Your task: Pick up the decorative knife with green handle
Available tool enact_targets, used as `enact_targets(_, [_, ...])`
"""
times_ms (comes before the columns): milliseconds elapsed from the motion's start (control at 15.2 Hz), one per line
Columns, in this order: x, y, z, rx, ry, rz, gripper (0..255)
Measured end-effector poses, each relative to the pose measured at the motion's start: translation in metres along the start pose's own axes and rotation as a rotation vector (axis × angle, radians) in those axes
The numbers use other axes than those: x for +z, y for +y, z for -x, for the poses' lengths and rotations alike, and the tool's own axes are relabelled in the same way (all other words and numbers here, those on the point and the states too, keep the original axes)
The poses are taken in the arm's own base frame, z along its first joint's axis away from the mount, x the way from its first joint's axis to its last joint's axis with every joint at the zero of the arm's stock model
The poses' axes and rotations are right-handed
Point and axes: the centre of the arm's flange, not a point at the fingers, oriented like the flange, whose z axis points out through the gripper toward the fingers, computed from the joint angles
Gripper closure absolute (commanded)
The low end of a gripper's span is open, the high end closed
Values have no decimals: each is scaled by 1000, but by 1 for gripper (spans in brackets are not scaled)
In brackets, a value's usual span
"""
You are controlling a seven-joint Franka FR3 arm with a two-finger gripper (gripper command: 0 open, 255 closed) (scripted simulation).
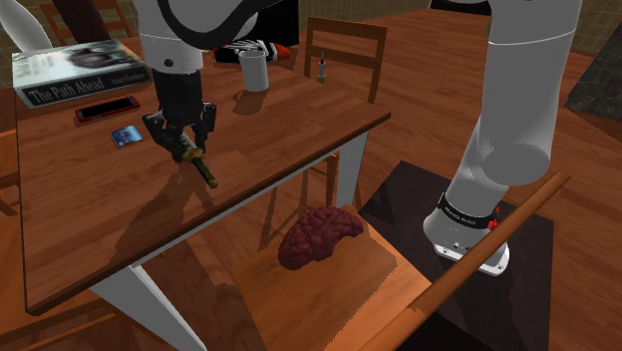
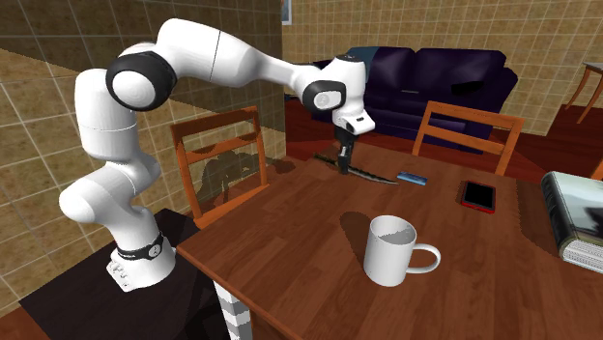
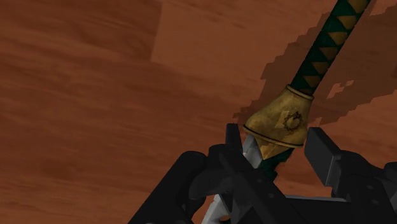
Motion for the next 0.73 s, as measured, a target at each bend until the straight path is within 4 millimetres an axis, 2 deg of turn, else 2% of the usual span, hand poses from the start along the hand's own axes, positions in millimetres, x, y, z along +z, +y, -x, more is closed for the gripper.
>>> enact_targets(726, [-55,-11,0,0,0,0,255])
